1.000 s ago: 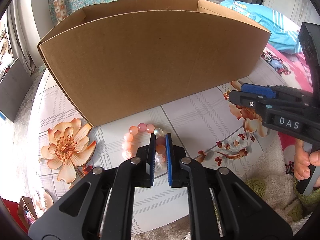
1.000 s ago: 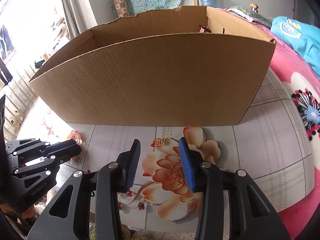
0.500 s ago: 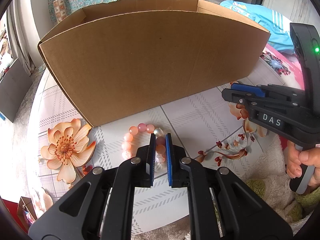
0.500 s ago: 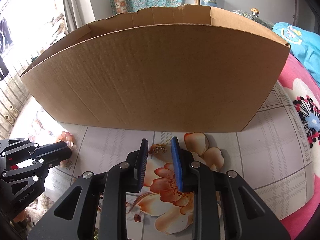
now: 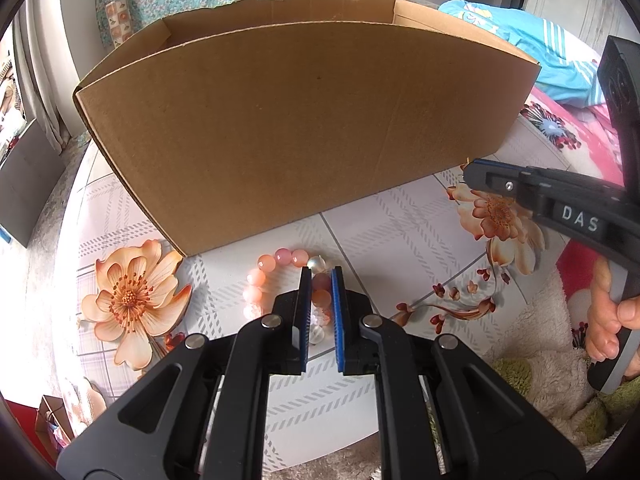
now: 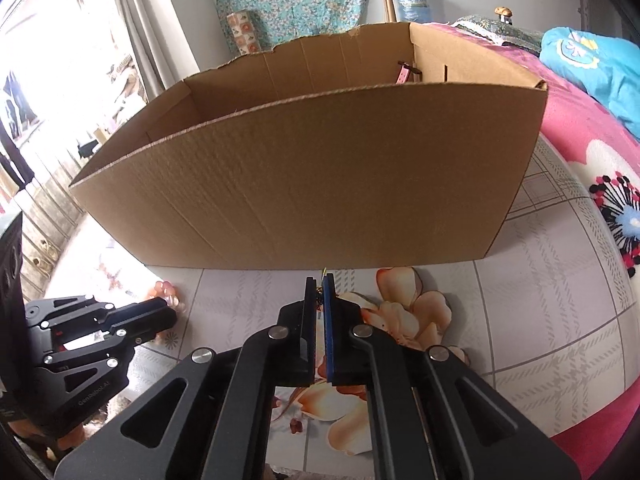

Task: Organize jewelry
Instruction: 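Lift the gold charm with the right tool while the left tool lifts the bracelet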

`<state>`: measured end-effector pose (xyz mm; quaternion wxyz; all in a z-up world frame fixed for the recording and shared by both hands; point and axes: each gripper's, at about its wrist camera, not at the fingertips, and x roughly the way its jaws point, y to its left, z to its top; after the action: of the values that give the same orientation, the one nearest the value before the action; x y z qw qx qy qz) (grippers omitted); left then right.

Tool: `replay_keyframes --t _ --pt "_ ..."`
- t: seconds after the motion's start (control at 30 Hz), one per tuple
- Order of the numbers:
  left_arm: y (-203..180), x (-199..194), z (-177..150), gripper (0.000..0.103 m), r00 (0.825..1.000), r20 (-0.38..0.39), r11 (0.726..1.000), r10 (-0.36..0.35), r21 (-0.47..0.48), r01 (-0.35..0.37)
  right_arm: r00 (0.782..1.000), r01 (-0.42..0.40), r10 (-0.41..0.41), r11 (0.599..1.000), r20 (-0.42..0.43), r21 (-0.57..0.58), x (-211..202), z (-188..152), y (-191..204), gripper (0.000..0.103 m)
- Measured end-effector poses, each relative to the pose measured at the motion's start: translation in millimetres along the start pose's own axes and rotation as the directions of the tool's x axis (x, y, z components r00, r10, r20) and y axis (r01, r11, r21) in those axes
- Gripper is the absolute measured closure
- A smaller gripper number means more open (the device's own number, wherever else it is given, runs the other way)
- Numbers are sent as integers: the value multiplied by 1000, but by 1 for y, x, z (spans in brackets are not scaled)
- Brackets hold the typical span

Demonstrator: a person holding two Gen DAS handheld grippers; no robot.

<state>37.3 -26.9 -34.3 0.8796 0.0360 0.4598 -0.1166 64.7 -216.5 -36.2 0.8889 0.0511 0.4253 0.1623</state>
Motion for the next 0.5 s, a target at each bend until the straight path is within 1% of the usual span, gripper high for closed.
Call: replay_keyframes --t 0.17,0.37,0.5 --pt "0 0 1 94 1000 1 1000 1 2 -1 999 -26 25 999 36 33 -16 4 -8 100" --pt "-2 2 1 94 1000 0 1000 6 5 -6 998 -58 56 997 37 56 -18 6 -12 99" --pt "-3 3 2 94 1000 -1 1000 10 6 -10 998 -60 58 997 33 54 -16 8 -11 99"
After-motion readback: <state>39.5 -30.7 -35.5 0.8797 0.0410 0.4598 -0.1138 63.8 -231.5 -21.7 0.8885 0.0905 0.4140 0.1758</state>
